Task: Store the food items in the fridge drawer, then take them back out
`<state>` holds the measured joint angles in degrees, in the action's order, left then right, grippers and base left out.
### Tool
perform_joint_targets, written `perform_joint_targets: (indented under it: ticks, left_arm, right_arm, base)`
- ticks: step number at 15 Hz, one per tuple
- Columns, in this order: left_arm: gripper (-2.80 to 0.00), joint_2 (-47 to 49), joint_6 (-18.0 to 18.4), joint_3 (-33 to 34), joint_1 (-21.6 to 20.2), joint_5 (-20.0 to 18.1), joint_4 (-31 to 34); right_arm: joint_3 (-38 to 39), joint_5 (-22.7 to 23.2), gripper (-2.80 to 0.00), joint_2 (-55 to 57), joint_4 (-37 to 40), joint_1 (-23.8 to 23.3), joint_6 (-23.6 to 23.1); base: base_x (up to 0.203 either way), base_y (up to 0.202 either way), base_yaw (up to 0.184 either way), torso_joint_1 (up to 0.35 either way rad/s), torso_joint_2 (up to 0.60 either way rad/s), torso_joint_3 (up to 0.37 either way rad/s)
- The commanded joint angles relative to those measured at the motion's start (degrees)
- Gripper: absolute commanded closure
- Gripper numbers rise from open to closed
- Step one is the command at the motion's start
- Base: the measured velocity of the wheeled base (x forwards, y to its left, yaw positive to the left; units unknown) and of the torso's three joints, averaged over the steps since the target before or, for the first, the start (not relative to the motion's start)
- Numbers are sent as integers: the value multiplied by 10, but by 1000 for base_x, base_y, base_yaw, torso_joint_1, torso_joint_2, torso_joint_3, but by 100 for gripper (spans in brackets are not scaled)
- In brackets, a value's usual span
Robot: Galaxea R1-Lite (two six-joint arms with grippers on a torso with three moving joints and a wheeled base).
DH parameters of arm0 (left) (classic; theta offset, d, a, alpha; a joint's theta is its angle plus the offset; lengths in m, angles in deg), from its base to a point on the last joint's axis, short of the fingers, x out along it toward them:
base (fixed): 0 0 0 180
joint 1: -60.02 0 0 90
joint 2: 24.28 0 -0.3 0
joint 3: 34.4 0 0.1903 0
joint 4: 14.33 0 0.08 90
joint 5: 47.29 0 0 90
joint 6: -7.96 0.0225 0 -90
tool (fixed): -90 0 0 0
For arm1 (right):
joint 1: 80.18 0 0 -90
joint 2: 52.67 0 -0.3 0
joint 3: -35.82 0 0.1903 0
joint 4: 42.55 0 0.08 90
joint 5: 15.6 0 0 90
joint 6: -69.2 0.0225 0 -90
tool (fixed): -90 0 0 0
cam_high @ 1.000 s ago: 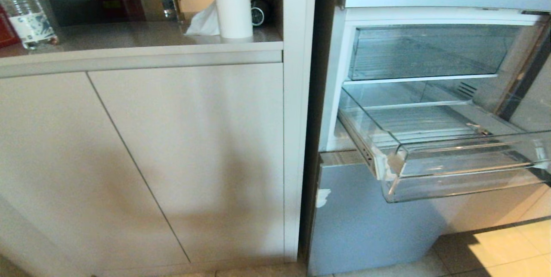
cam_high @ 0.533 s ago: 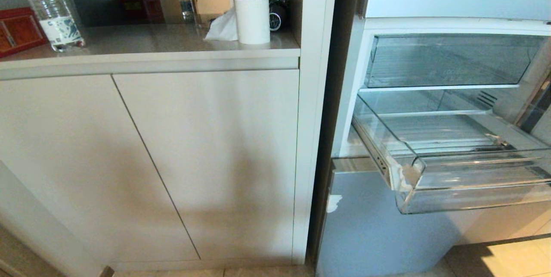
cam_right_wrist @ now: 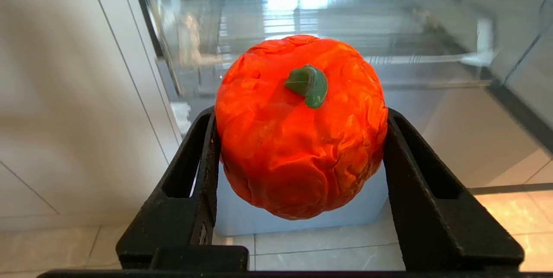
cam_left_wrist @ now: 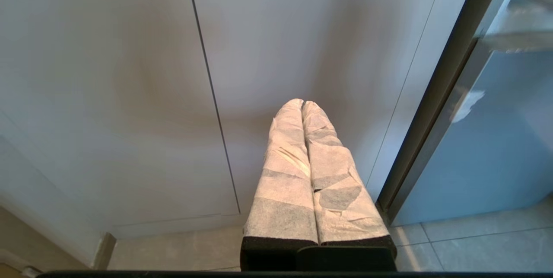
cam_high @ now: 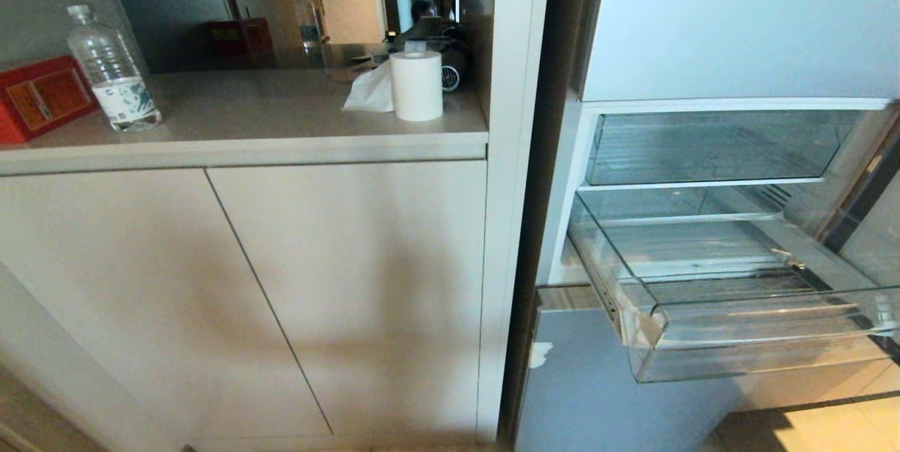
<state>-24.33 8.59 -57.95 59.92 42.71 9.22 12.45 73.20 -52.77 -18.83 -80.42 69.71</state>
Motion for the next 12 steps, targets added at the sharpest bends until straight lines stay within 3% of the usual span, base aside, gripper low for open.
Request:
perform_joint_targets:
  ticks: [1, 3, 7, 12]
  left_arm:
    - [0, 0, 0, 0, 0, 0, 0]
    - [0, 0, 0, 0, 0, 0, 0]
    - [0, 0, 0, 0, 0, 0, 0]
    - [0, 0, 0, 0, 0, 0, 0]
  right_arm:
    - [0, 0, 0, 1, 0, 0, 0]
    - [0, 0, 0, 1, 0, 0, 5]
    - [0, 3, 0, 17, -1, 0, -4]
    - [-29, 6, 0, 237, -83, 12, -19]
  base:
    - [0, 0, 0, 292, -576, -286]
    - [0, 0, 0, 205, -410, -201]
    - [0, 0, 0, 19, -39, -17]
    - [0, 0, 0, 0, 0, 0]
